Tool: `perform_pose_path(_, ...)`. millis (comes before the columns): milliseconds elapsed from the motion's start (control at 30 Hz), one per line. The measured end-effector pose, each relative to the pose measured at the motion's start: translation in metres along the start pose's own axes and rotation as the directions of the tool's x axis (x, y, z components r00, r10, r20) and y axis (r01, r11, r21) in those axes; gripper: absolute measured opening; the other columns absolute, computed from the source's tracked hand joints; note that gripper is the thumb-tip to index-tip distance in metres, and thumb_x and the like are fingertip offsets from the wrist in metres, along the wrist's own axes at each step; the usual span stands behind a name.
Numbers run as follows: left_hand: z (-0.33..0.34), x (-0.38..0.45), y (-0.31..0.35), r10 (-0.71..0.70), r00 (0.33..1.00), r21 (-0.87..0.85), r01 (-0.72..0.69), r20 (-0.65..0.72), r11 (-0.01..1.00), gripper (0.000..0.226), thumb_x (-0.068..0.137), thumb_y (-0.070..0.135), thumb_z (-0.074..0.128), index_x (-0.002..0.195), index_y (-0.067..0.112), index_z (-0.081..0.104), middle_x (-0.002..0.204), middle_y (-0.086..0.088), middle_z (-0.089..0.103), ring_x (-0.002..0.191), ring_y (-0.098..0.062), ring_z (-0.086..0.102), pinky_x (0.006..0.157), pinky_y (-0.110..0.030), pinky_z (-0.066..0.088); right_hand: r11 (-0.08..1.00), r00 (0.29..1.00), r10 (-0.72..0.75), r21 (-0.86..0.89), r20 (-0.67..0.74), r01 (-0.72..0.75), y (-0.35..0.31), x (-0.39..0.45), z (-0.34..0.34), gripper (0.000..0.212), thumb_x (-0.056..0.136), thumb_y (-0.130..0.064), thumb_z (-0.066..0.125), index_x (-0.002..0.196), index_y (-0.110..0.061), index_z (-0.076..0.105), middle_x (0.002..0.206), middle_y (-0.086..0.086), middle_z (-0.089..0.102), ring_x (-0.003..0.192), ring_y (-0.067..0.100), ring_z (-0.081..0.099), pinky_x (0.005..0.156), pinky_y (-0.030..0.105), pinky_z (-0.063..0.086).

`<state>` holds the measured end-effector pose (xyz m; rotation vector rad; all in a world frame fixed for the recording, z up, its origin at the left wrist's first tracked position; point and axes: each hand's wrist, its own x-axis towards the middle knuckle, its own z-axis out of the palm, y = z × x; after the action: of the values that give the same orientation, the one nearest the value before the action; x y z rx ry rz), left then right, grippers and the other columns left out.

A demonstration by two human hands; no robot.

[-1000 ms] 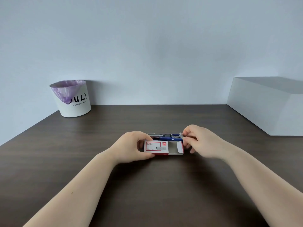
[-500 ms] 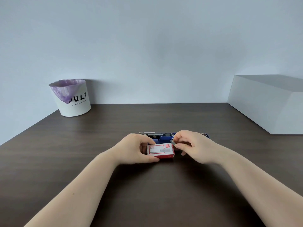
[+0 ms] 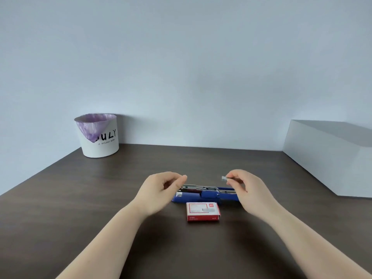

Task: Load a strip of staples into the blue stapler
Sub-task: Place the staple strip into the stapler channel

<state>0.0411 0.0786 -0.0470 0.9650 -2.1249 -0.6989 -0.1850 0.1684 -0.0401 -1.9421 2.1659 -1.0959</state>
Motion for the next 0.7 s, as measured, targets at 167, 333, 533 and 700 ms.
perform_pose_path(167,0.004,0.008,-0.026,-0.038,0.998,0.146,0.044,-0.05,0.988,0.028,0.093,0.027,0.05,0.117,0.025,0.062,0.099,0.011,0.06,0.091,-0.007,0.055,0.087,-0.026,0.046,0.994,0.981,-0.09,-0.04,0.169,0.098,-0.018,0.017,0.014,0.017,0.093,-0.017,0.051,0.102,-0.016,0.066,0.103,0.0,0.065,0.093,0.013,0.057,0.085,0.023,0.045)
perform_pose_path(333,0.008,0.011,-0.036,-0.075,0.987,0.194,0.046,0.143,0.98,0.042,0.089,0.037,0.055,0.13,0.027,0.052,0.128,0.008,0.059,0.123,-0.012,0.048,0.108,-0.032,0.037,0.986,0.96,-0.127,-0.071,0.25,0.149,-0.026,0.025,0.023,0.019,0.093,-0.019,0.05,0.105,-0.018,0.066,0.1,-0.004,0.062,0.088,0.008,0.052,0.08,0.017,0.041)
perform_pose_path(533,0.009,0.012,-0.038,-0.018,0.974,0.296,-0.051,0.228,0.954,0.05,0.069,0.058,0.047,0.113,0.036,0.058,0.109,0.012,0.067,0.106,-0.013,0.056,0.095,-0.041,0.047,0.981,0.955,-0.142,-0.094,0.26,0.171,-0.023,0.028,0.028,0.02,0.094,-0.018,0.05,0.103,-0.018,0.067,0.092,-0.006,0.056,0.082,0.008,0.049,0.068,0.008,0.033)
perform_pose_path(700,0.009,0.013,-0.039,-0.016,0.976,0.256,-0.04,0.216,0.966,0.038,0.072,0.049,0.053,0.106,0.033,0.061,0.103,0.01,0.068,0.102,-0.014,0.057,0.092,-0.04,0.048,0.973,0.957,-0.17,-0.116,0.234,0.201,-0.024,0.028,0.031,0.021,0.094,-0.019,0.049,0.104,-0.017,0.067,0.091,-0.006,0.055,0.081,0.007,0.048,0.066,0.006,0.033)
